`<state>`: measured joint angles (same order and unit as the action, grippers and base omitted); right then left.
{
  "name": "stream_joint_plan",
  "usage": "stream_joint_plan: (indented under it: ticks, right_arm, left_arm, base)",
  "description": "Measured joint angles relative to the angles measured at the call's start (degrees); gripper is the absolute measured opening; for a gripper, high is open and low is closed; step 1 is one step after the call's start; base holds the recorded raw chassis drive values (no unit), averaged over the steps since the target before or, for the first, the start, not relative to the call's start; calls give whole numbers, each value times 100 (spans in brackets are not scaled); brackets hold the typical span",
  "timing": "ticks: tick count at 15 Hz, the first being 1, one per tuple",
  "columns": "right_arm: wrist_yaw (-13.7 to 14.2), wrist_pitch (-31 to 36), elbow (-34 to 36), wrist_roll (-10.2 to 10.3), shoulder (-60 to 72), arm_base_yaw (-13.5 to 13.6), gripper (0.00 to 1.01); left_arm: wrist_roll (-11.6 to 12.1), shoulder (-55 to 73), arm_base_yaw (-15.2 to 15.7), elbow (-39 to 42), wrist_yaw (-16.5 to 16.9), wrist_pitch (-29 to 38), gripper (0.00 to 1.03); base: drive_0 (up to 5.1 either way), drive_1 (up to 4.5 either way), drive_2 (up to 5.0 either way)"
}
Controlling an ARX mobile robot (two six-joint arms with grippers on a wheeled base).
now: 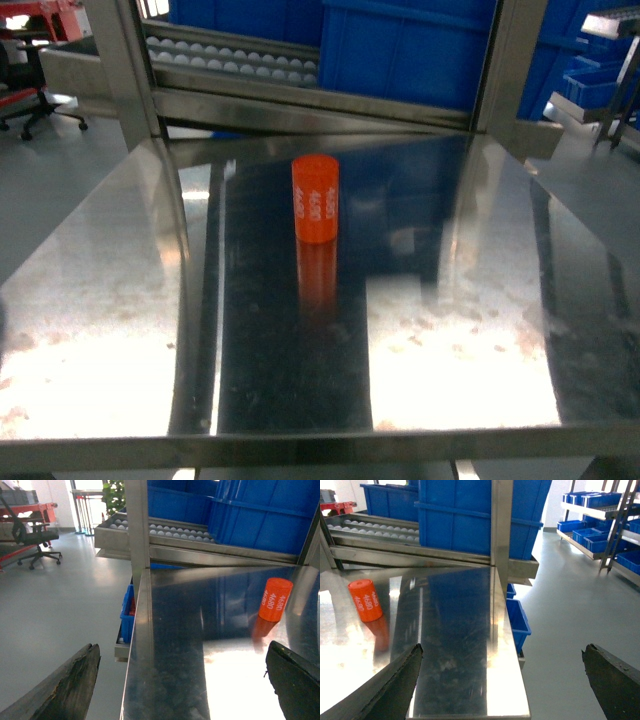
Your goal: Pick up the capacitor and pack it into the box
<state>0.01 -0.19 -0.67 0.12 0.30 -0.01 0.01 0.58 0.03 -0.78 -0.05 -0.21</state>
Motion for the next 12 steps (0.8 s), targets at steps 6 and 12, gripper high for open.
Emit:
stream_joint_plan:
  ticks: [6, 12]
  right_arm:
    - [0, -11, 0, 2, 2, 0, 98]
    - [0, -9, 0, 2, 2, 0, 98]
  left_arm:
    - [0, 0, 0, 0, 2, -4, 98]
    - [2, 0, 0, 0, 4, -4, 98]
  base:
    - [0, 0, 0]
    - [0, 0, 0]
